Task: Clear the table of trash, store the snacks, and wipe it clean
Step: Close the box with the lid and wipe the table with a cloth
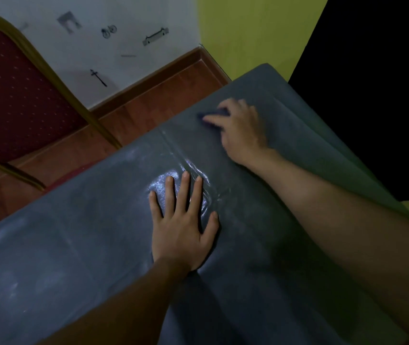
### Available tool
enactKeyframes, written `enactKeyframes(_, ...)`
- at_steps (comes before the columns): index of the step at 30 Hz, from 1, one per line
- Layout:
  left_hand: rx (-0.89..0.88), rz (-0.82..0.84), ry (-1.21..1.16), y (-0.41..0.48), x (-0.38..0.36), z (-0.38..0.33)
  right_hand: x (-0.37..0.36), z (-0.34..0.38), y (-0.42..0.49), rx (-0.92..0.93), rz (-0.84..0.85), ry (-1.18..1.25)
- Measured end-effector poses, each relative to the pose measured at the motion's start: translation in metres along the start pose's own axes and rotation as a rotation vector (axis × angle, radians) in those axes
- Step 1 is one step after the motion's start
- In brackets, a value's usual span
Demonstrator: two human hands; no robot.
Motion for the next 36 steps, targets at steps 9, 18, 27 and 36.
enactKeyframes(9,0.003,0.03,0.015,0.0,0.0,0.0,-0.02,0.053,0.001,0.289,0.154,0.146)
enactKeyframes(18,0.0,0.021,0.003,0.0,0.001,0.0,-0.009,0.016,0.034,-0.128,0.047,0.007)
enactKeyframes(27,0.002,0.013,0.014,0.0,-0.001,0.002,0.018,-0.048,0.026,-0.366,-0.059,-0.084)
enactKeyframes(36,-0.008,-0.004,0.001,-0.001,-0.001,0.001,0.019,-0.013,-0.021,0.109,0.198,0.041)
Point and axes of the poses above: each hand's wrist, its own y-axis towards the middle knuckle, its own x-axis out of the back of the hand, z = x × y, the point moved 5 cm from there along y, towards the middle knuckle, and after that the axes turned 3 degrees about -z, right-handed, at the moved point
